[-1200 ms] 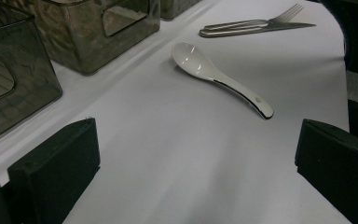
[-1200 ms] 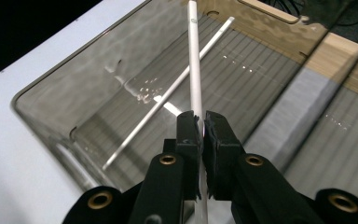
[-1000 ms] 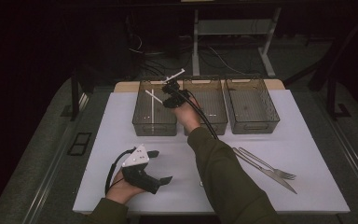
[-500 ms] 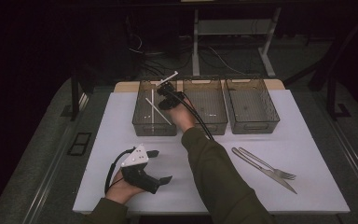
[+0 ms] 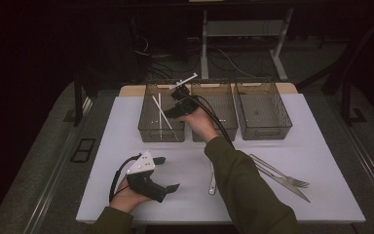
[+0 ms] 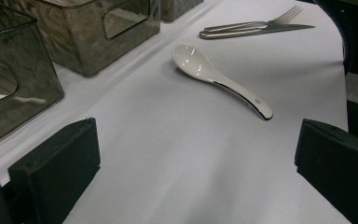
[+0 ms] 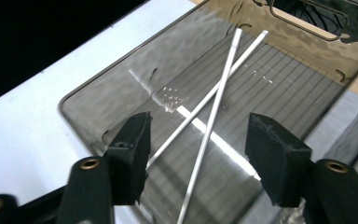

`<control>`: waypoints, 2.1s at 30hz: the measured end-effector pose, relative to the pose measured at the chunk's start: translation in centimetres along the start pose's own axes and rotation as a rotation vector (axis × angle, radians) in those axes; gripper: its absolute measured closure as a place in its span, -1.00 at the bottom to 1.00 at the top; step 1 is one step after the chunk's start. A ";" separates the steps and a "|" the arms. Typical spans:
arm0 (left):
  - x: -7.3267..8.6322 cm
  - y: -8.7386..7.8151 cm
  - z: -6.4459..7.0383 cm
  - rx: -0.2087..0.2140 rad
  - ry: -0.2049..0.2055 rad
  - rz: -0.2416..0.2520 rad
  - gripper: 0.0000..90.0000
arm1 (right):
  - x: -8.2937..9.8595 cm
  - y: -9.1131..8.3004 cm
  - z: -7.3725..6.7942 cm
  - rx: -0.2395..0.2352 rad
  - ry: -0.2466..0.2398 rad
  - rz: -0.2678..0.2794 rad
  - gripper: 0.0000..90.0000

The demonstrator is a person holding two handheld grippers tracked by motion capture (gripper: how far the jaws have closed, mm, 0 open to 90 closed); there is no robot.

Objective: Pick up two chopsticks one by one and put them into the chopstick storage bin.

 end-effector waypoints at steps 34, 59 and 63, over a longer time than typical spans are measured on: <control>0.5 0.7 0.0 -0.024 0.020 -0.056 -1.00 | 11.9 -13.6 3.3 -0.094 -0.050 0.131 -0.34; 0.4 0.6 0.2 -0.026 0.030 -0.056 -1.00 | 21.7 -18.4 4.7 -0.063 0.003 0.118 -0.30; 0.4 0.6 0.2 -0.027 0.028 -0.060 -1.00 | 22.8 -18.5 4.4 -0.066 0.009 0.104 -0.29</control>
Point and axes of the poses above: each handheld gripper's, and its own axes: y roughly forward along the jaws, x roughly out of its underside, z roughly to its right, the point moved 7 cm from there along y, roughly forward along the jaws, and after that the axes turned 1 degree about z, right-handed, at the moved point
